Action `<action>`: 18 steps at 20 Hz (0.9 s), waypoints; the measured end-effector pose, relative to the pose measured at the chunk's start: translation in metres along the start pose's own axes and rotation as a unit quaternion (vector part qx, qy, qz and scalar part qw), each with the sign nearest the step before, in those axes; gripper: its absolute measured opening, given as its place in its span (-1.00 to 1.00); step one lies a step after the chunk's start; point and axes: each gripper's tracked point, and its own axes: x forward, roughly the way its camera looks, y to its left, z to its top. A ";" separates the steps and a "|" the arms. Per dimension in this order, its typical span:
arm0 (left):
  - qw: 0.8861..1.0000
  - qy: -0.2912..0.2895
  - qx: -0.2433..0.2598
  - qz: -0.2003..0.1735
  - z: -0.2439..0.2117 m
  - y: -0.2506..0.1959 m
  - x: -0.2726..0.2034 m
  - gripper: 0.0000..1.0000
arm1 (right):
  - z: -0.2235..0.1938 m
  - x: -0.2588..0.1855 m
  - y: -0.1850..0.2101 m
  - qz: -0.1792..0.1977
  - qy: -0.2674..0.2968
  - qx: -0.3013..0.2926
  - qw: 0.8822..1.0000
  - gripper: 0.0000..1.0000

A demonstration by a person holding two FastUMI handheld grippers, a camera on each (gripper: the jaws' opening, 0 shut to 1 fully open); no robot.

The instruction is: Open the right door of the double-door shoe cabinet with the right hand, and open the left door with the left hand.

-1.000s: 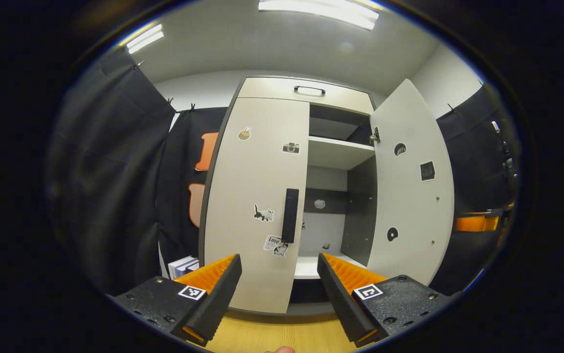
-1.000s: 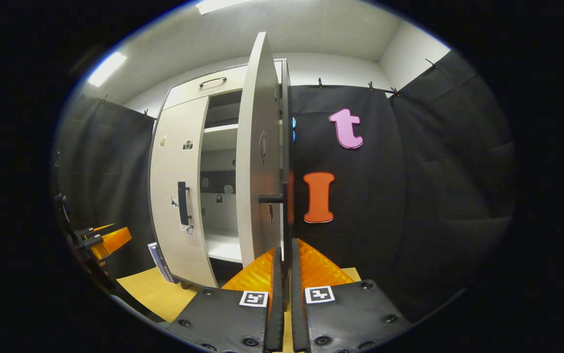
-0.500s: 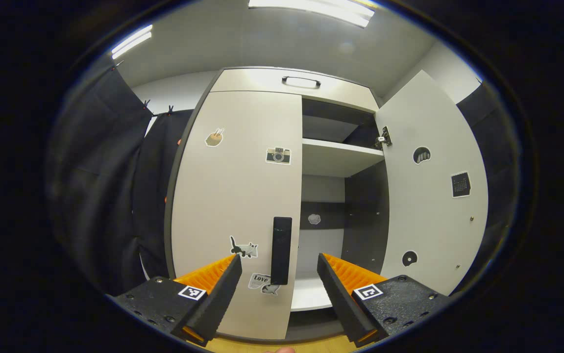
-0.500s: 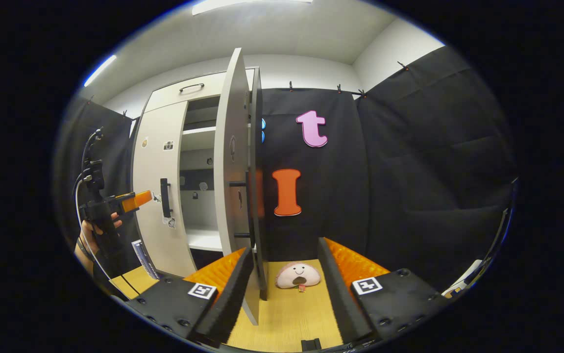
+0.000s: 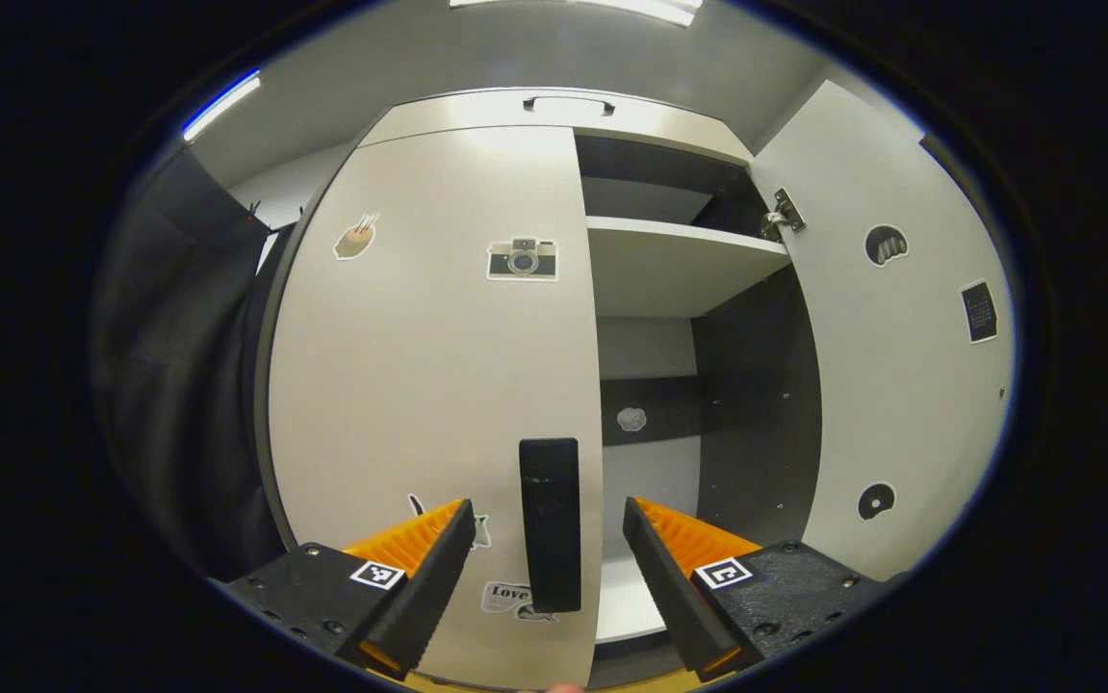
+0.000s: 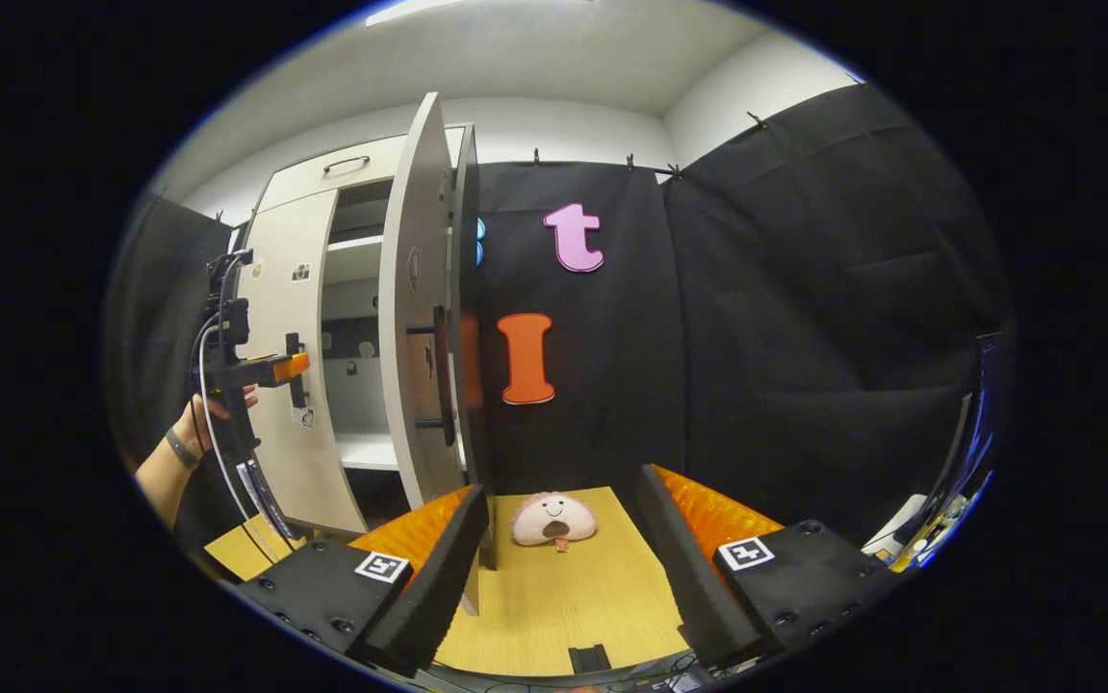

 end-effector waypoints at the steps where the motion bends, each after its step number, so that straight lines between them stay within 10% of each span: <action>1: 1.000 0.006 -0.007 0.001 -0.004 0.001 0.002 0.88 | -0.001 -0.001 -0.003 -0.003 0.000 0.002 1.000 1.00; 9: 0.999 0.032 -0.020 0.030 -0.019 0.021 0.018 0.68 | 0.007 -0.004 -0.021 -0.027 -0.018 0.009 0.999 0.86; 12: 0.999 0.041 -0.022 0.004 -0.018 0.004 0.021 0.41 | 0.011 -0.002 -0.010 -0.013 -0.025 0.018 0.999 0.97; 14: 0.998 0.050 -0.024 0.001 -0.020 -0.001 0.017 -0.47 | 0.010 -0.004 -0.005 -0.007 -0.025 0.019 0.999 0.97; 18: 0.998 0.055 -0.032 -0.005 -0.022 0.001 0.021 -0.53 | 0.010 -0.006 0.004 -0.005 -0.023 0.011 1.000 1.00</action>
